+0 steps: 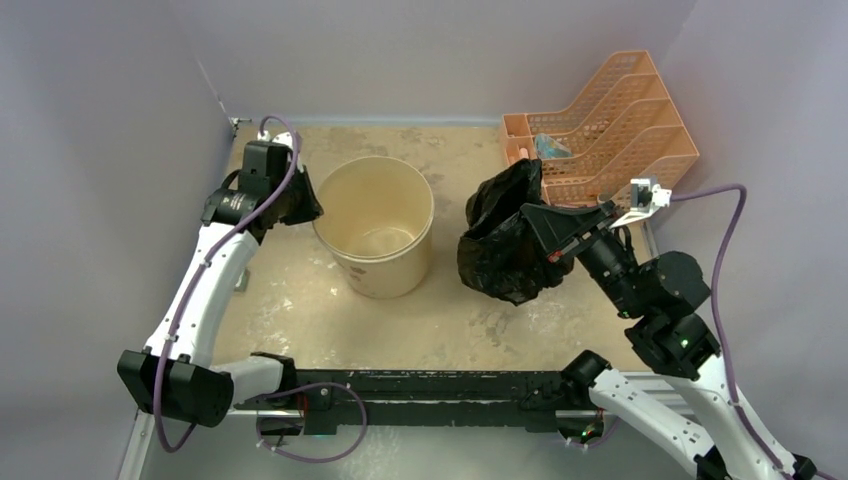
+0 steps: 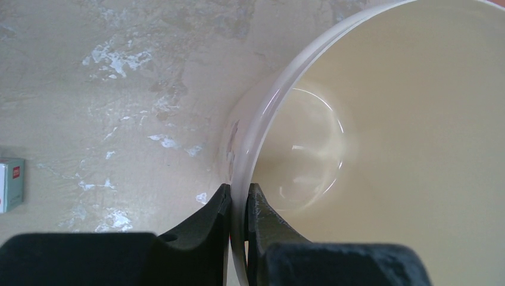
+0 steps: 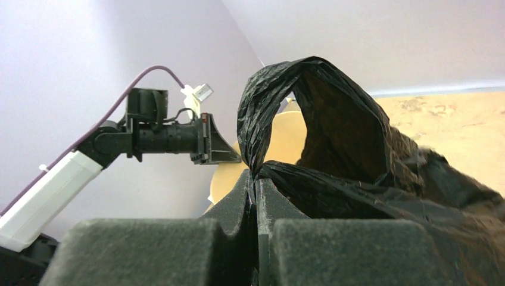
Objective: Put the trash bags into the trash bin
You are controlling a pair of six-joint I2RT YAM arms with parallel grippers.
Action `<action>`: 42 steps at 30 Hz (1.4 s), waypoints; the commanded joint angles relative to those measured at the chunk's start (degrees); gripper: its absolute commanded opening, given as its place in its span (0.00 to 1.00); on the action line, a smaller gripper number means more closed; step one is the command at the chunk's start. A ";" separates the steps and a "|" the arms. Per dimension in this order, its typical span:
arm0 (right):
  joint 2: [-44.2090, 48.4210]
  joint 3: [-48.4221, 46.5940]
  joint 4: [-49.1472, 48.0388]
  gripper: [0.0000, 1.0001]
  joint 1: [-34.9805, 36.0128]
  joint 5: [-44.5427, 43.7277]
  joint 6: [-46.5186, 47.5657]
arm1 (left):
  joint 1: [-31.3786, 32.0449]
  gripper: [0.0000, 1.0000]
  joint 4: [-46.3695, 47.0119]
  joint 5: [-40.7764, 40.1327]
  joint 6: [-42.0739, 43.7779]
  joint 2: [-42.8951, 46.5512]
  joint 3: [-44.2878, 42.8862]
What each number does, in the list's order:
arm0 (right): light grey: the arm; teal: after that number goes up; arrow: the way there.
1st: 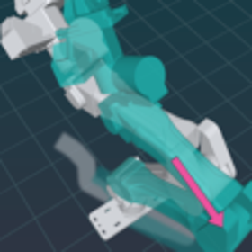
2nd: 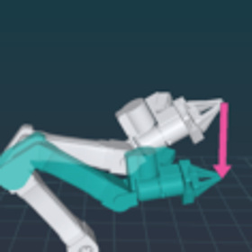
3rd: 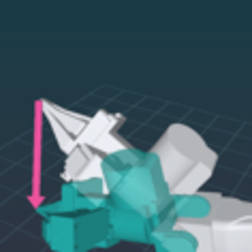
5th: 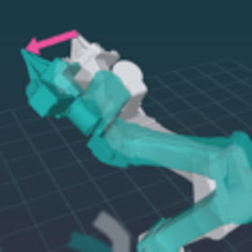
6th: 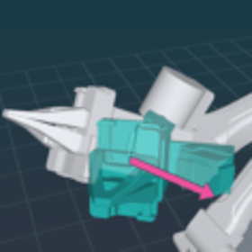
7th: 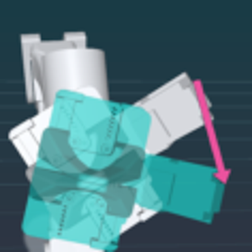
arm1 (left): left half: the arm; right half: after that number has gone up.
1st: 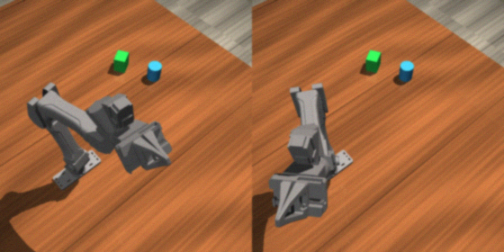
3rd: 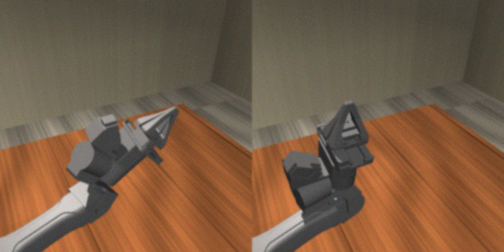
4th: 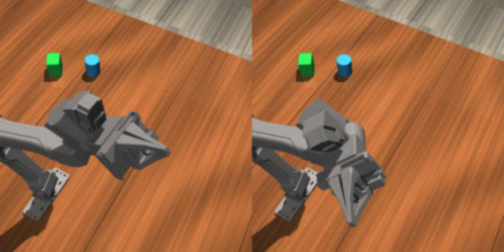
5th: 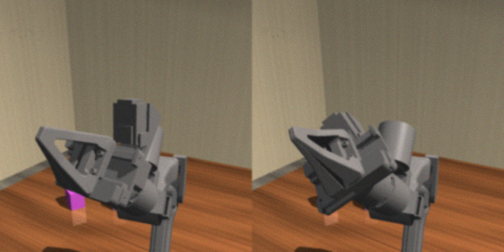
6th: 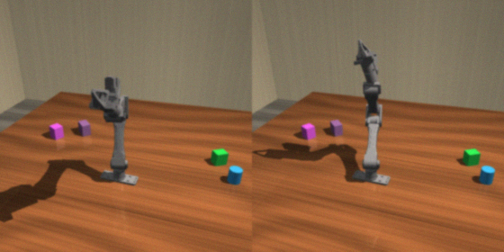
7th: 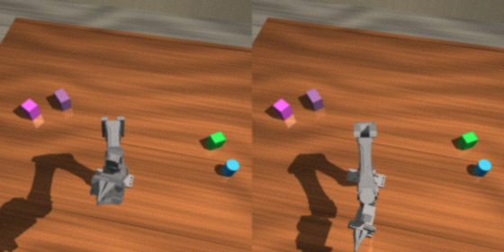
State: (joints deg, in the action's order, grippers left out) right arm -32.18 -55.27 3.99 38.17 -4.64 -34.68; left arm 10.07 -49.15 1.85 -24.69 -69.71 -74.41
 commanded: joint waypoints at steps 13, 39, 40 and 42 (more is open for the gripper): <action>-3.96 -10.58 7.20 0.00 -0.01 19.81 5.90 | 6.08 0.19 4.09 0.67 -5.83 2.22 0.86; -3.20 -4.12 -11.03 0.00 -0.02 38.02 -3.64 | 6.63 0.82 21.14 28.36 -3.02 33.74 19.55; -3.42 -4.00 -7.77 0.00 -0.01 30.72 -5.08 | 6.63 0.82 22.51 31.93 -2.81 34.96 20.82; -5.98 -5.42 4.03 0.00 -0.02 10.57 -7.75 | 6.63 0.82 24.99 38.00 -2.70 36.82 23.49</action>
State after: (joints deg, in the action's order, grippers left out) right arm -36.10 -59.64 0.40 38.24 29.45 -36.05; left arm 16.51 -33.08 23.33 -28.84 -35.31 -55.07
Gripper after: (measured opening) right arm 0.008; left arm 0.817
